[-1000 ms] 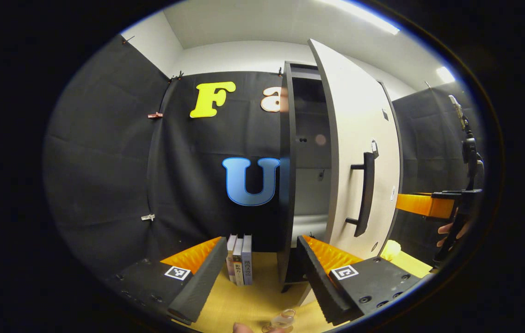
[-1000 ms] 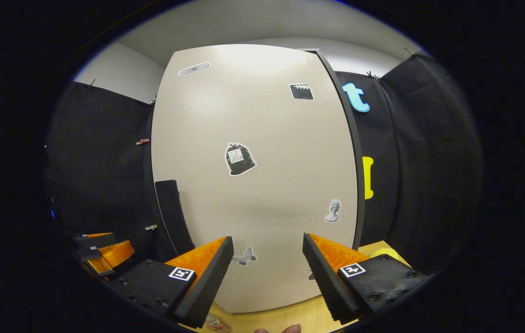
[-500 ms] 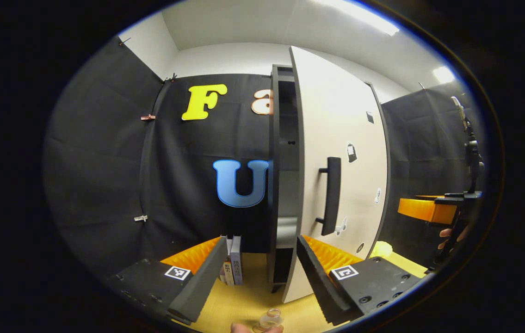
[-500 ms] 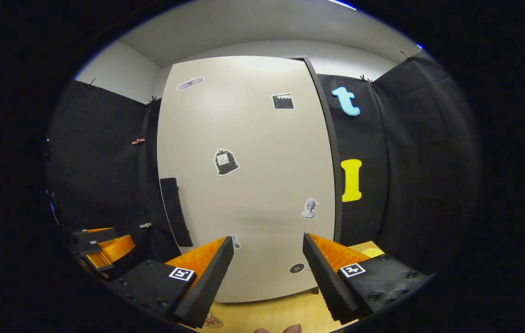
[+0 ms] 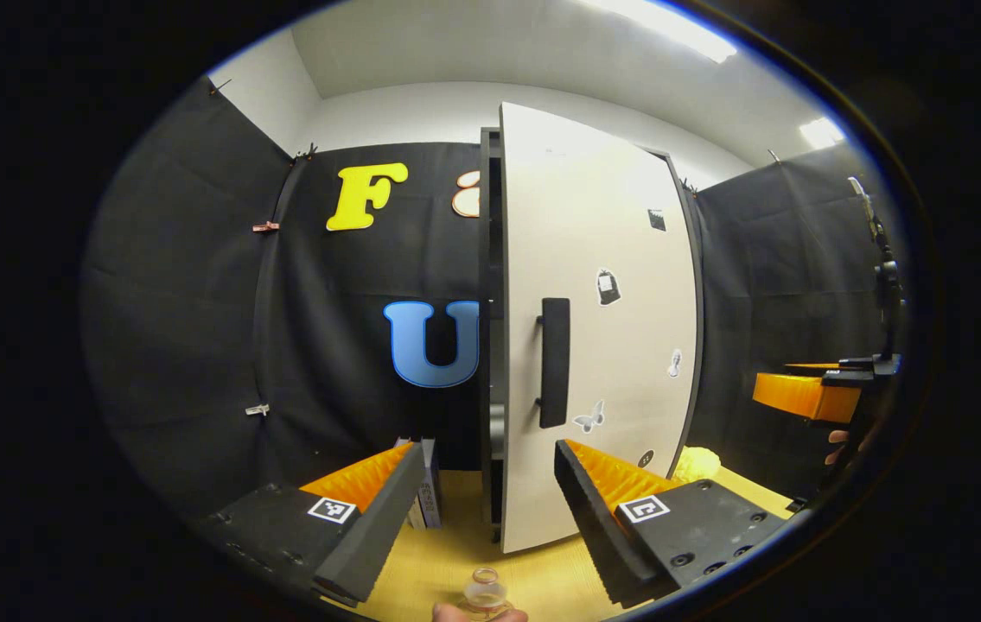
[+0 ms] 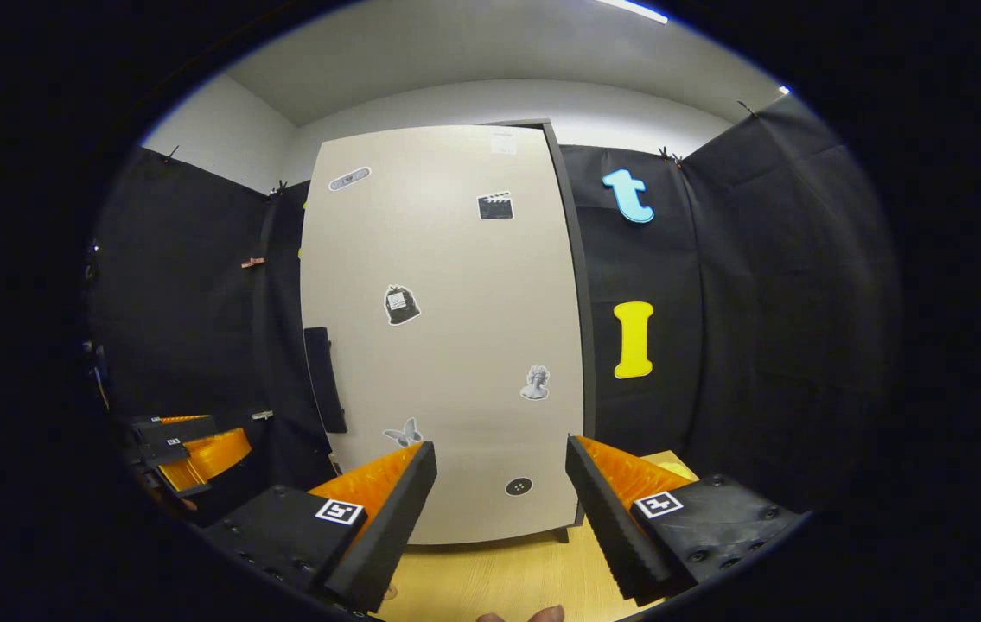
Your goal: Open the cabinet door with the right hand, grasp the bottle in the cabinet with the left hand and place it on the coaster, then close the cabinet door with the right hand.
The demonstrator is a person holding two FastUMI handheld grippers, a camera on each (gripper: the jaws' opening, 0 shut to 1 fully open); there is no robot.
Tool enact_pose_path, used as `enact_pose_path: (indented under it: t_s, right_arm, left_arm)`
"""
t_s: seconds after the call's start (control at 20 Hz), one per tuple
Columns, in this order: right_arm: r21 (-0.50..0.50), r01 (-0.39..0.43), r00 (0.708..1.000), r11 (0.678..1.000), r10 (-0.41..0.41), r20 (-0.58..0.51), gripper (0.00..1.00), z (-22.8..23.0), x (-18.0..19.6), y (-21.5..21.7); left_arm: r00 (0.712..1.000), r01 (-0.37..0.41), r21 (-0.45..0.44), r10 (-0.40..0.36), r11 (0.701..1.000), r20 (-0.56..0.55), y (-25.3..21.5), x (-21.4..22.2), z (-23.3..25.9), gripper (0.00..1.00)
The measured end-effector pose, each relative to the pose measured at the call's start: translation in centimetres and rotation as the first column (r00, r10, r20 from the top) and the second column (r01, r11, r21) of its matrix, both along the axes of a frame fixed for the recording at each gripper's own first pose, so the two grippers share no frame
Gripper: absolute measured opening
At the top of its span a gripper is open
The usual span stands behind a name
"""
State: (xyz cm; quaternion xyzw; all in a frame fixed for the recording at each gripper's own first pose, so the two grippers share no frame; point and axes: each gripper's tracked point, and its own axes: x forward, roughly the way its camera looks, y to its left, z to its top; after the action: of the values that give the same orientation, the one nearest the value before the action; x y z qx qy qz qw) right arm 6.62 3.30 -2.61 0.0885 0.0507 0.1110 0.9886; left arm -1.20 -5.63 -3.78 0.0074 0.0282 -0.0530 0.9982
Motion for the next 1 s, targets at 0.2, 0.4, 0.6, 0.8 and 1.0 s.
enact_pose_path:
  t_s: [0.2,0.4,0.6,0.8,1.0]
  right_arm:
    - [-0.011,0.01,1.0,1.0,-0.01,0.003,0.98,0.1,-0.8,-1.1]
    - [-0.019,0.022,1.0,1.0,-0.022,0.007,0.98,0.3,-1.8,-2.0]
    - [-0.021,0.031,0.999,0.999,-0.031,0.008,0.98,0.5,-2.2,-2.6]
    - [-0.015,0.044,0.999,0.999,-0.044,0.004,0.98,0.6,-2.3,-3.2]
    - [-0.015,0.05,0.999,0.999,-0.05,0.0,0.98,0.7,-2.7,-3.4]
  left_arm:
    - [1.0,0.004,0.006,-0.004,1.0,0.009,-0.6,-0.5,0.4,0.92]
    - [1.0,0.007,0.016,-0.007,1.0,0.021,-1.2,-1.1,0.8,0.94]
    - [1.0,0.012,0.013,-0.013,1.0,0.026,-1.9,-1.6,1.0,0.95]
    - [0.999,0.017,0.013,-0.017,1.0,0.027,-2.2,-2.1,1.0,0.94]
    - [0.999,0.019,0.013,-0.02,1.0,0.027,-2.4,-2.4,1.0,0.95]
